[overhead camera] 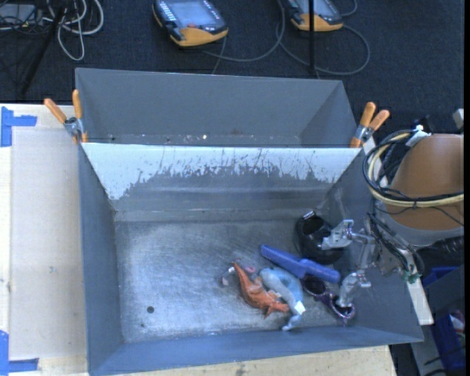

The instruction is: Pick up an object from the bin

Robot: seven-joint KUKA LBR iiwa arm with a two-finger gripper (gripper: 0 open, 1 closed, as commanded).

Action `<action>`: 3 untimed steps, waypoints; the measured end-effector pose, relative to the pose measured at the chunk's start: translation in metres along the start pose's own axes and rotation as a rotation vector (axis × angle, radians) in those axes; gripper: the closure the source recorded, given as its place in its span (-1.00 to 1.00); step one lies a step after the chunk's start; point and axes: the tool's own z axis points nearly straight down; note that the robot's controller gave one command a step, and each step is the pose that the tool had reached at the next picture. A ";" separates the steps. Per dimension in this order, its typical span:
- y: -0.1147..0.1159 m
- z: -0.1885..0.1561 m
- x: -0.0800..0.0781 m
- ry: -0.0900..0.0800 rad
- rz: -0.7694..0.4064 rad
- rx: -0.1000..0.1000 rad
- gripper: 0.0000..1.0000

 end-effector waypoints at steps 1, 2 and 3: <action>0.000 0.000 0.000 0.000 0.000 0.000 -1.00; 0.010 0.077 0.006 -0.014 0.003 0.002 1.00; 0.010 0.077 0.006 -0.014 0.002 0.002 1.00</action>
Offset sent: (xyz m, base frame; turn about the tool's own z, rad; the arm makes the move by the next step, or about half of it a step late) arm -0.0099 0.0103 -0.0802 0.0068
